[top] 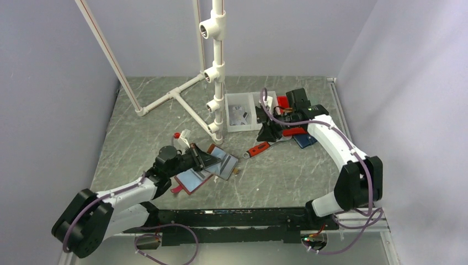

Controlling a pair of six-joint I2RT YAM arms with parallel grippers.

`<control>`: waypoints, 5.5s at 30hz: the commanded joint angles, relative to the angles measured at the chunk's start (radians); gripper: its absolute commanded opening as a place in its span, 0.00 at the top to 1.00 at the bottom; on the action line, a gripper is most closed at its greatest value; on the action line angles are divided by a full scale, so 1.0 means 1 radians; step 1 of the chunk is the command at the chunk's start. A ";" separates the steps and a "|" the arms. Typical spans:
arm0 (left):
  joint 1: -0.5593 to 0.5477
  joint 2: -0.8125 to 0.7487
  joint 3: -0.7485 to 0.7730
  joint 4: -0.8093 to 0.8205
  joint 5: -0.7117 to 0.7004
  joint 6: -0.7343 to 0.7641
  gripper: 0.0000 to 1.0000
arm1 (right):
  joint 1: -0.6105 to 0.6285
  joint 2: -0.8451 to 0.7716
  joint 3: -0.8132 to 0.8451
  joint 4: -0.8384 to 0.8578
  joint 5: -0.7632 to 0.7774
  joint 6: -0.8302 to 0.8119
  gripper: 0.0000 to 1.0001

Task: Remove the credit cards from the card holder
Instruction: Place the credit card in the storage box, then place the card holder at the center of the board, then remove the credit card from the card holder.

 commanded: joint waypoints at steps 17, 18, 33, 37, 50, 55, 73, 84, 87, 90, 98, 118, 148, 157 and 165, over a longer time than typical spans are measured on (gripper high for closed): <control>-0.196 0.295 0.047 0.220 -0.235 -0.063 1.00 | 0.010 -0.052 -0.061 -0.036 -0.202 -0.213 0.63; -0.187 0.310 0.031 0.230 -0.232 -0.060 1.00 | 0.018 -0.046 -0.062 -0.036 -0.200 -0.212 0.63; -0.121 0.161 0.074 -0.297 -0.171 0.154 1.00 | 0.216 0.048 -0.089 -0.037 -0.095 -0.303 0.63; -0.121 0.059 0.089 -0.483 -0.228 0.206 0.99 | 0.262 0.048 -0.134 -0.014 -0.096 -0.374 0.63; -0.119 0.031 0.173 -0.783 -0.332 0.254 0.82 | 0.412 0.091 -0.215 0.145 0.046 -0.362 0.65; -0.119 -0.086 0.198 -0.870 -0.358 0.267 0.66 | 0.466 0.118 -0.221 0.208 0.133 -0.316 0.74; -0.115 -0.346 -0.051 -0.251 -0.190 0.074 0.54 | 0.491 0.188 -0.150 0.211 0.145 -0.194 0.92; -0.115 -0.163 -0.030 -0.135 -0.151 0.067 0.53 | 0.475 0.185 -0.160 0.204 0.142 -0.225 0.94; -0.115 -0.148 -0.031 -0.147 -0.172 0.053 0.53 | 0.475 0.181 -0.163 0.206 0.153 -0.231 0.94; -0.115 -0.147 0.008 -0.288 -0.247 0.012 0.52 | 0.476 0.180 -0.168 0.210 0.170 -0.237 0.95; -0.114 -0.141 0.021 -0.338 -0.276 0.000 0.52 | 0.475 0.186 -0.176 0.220 0.213 -0.248 0.95; -0.114 -0.078 0.027 -0.337 -0.272 -0.028 0.52 | 0.476 0.196 -0.175 0.215 0.249 -0.259 0.95; -0.115 0.043 0.036 -0.254 -0.213 -0.055 0.53 | 0.476 0.217 -0.168 0.200 0.279 -0.273 0.95; -0.114 0.125 0.053 -0.190 -0.163 -0.050 0.55 | 0.476 0.238 -0.162 0.191 0.297 -0.277 0.99; -0.115 0.220 0.054 -0.089 -0.105 -0.015 0.67 | 0.476 0.267 -0.154 0.179 0.316 -0.281 1.00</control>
